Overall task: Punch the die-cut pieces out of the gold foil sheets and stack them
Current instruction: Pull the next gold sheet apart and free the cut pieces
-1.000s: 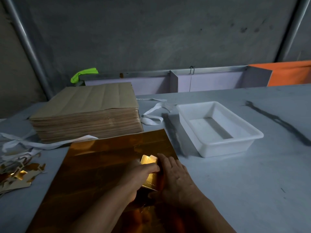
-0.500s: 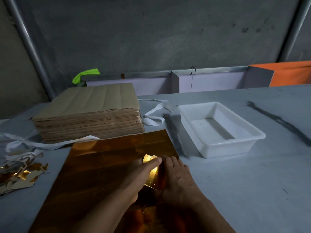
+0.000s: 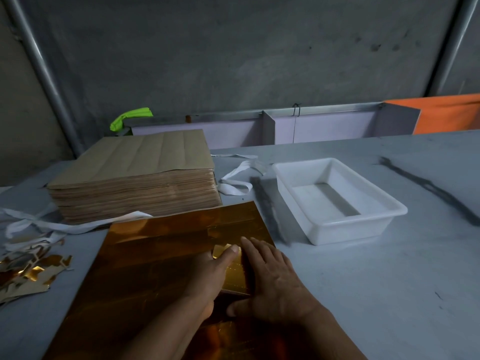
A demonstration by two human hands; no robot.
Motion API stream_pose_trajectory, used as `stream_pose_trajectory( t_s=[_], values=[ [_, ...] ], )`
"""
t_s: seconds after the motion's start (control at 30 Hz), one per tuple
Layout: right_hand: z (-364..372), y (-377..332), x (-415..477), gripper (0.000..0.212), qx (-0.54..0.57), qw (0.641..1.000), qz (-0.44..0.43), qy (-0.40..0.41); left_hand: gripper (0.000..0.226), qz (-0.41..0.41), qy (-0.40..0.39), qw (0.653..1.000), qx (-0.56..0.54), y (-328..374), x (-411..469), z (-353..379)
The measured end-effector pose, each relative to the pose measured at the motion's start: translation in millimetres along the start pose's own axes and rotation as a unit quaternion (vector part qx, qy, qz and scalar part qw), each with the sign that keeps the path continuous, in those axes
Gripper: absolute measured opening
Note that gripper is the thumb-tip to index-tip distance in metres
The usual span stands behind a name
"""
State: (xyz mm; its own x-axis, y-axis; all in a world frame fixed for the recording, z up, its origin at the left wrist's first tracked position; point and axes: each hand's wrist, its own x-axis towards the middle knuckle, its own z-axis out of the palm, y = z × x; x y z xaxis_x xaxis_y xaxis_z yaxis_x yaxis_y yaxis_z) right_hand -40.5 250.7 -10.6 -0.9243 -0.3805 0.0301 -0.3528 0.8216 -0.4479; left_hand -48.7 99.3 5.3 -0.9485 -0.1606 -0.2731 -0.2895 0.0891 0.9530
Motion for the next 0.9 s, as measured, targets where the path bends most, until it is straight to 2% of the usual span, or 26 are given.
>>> stream_pose_trajectory(
  t_s=[0.13,0.23,0.33,0.47,0.53,0.6,0.77,0.9],
  values=[
    [-2,4,-3,0.116,0.042,0.999,0.016,0.004,0.032,-0.033,0.009,0.999,-0.034,-1,5,-5],
    [-3,4,-5,0.093,0.151,0.985,0.057,0.065,0.040,-0.048,0.017,0.997,-0.057,-3,10,-9],
    [-7,4,-5,0.072,0.236,0.958,0.115,0.117,0.036,-0.044,0.036,0.996,-0.071,-6,12,-9],
    [-18,0,-5,0.037,0.381,0.897,0.195,0.115,0.031,-0.044,0.045,0.993,-0.103,-7,12,-5],
    [-22,-1,-5,0.031,0.451,0.858,0.231,0.087,0.030,-0.045,0.049,0.991,-0.113,-8,12,-4],
    [-23,-2,-7,0.028,0.485,0.837,0.246,0.063,0.030,-0.048,0.050,0.991,-0.117,-7,12,-3],
    [-25,0,-7,0.010,0.538,0.799,0.262,0.063,0.032,-0.054,0.035,0.989,-0.134,-6,9,-2],
    [-24,4,-5,0.010,0.550,0.782,0.280,0.090,0.043,-0.062,-0.024,0.982,-0.179,-3,4,-8]
  ],
)
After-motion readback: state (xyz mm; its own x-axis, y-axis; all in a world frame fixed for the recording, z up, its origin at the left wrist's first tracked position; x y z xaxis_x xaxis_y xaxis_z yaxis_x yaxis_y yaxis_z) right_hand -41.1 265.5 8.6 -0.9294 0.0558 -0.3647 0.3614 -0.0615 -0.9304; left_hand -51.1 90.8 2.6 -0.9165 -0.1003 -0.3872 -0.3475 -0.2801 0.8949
